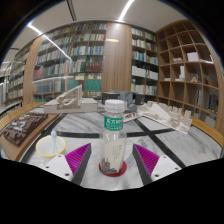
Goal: Pour water
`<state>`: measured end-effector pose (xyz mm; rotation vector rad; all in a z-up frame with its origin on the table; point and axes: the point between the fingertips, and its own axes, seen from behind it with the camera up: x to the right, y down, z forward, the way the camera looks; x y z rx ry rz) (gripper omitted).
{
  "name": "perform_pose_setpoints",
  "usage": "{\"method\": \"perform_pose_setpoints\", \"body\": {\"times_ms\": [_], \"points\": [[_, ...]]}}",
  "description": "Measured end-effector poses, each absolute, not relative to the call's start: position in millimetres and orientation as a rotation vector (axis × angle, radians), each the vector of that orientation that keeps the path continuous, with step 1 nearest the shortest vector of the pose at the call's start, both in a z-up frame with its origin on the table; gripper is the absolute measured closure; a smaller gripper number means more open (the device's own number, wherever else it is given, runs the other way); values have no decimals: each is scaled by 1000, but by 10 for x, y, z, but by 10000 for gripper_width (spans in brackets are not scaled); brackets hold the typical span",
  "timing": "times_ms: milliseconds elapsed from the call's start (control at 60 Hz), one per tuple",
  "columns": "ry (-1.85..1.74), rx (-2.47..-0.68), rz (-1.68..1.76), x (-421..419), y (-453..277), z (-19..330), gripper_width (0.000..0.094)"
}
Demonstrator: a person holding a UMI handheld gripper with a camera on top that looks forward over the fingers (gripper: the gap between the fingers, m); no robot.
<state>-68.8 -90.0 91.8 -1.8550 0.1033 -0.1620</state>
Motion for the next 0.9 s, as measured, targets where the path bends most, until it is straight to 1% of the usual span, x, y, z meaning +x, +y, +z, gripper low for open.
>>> {"method": "perform_pose_setpoints", "body": {"times_ms": [50,233,383,500,733,900], "points": [[135,-1865,-170,-709,-1129,1047,69],[145,-1898,-216,-1039,-2221,1489,80],[153,-1934,-182,-1399,-3088,1677,81],[163,-1932,-175,-1571,-3630,1833,81],[154,-1912,-213,-1680,-4311,2037,81],[155,-1871,-227,-1679,-4494,2208,80]]}}
